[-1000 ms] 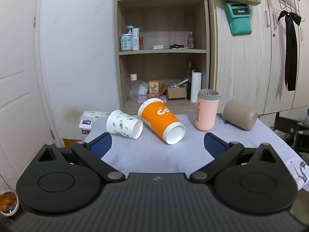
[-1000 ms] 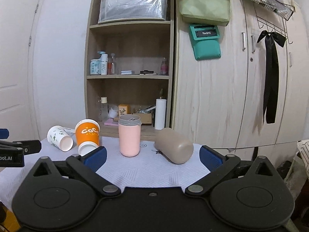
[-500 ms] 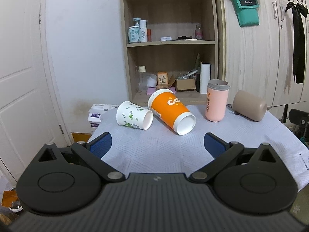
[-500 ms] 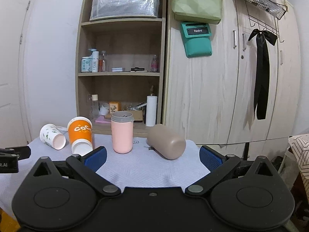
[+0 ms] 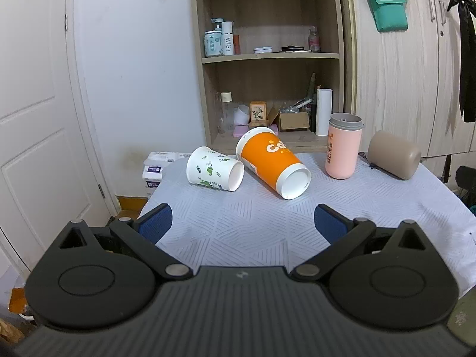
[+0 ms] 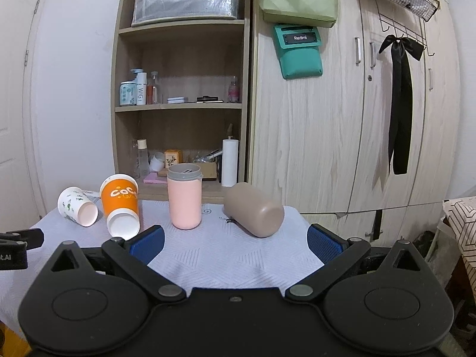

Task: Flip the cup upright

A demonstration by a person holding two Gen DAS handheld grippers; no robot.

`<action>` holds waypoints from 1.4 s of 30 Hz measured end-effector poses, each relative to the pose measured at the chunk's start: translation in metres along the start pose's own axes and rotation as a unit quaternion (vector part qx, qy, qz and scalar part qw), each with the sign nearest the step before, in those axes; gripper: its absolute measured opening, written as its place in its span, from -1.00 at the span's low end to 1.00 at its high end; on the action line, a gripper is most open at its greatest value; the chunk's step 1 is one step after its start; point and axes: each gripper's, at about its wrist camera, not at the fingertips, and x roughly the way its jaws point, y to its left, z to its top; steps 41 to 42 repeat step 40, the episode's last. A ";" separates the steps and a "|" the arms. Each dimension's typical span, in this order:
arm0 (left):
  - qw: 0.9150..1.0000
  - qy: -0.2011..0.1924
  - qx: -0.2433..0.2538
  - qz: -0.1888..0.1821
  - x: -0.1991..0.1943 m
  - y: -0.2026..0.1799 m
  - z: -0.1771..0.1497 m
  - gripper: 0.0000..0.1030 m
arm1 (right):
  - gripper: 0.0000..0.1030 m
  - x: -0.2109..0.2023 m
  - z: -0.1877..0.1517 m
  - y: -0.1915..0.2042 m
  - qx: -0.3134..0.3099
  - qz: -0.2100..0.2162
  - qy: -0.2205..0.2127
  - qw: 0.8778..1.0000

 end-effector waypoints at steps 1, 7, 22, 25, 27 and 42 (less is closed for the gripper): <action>1.000 0.000 0.000 0.000 0.000 0.001 0.000 1.00 | 1.00 -0.001 0.000 0.000 0.000 0.000 -0.001 1.000; 1.000 0.005 0.007 0.018 0.003 0.000 0.000 1.00 | 1.00 -0.002 0.001 0.001 -0.003 -0.001 -0.003 1.000; 1.000 0.017 0.018 0.018 0.004 -0.005 0.001 1.00 | 1.00 -0.005 0.000 0.002 -0.003 -0.003 -0.009 1.000; 0.999 0.014 0.022 0.022 0.004 -0.006 0.001 1.00 | 1.00 -0.006 0.000 0.003 -0.006 -0.004 -0.010 1.000; 0.999 0.015 0.017 0.029 0.004 -0.005 0.001 1.00 | 1.00 -0.006 0.000 0.003 -0.007 -0.004 -0.010 1.000; 0.999 0.002 0.012 0.045 0.000 0.004 0.002 1.00 | 1.00 -0.006 0.000 0.002 -0.008 -0.006 -0.008 1.000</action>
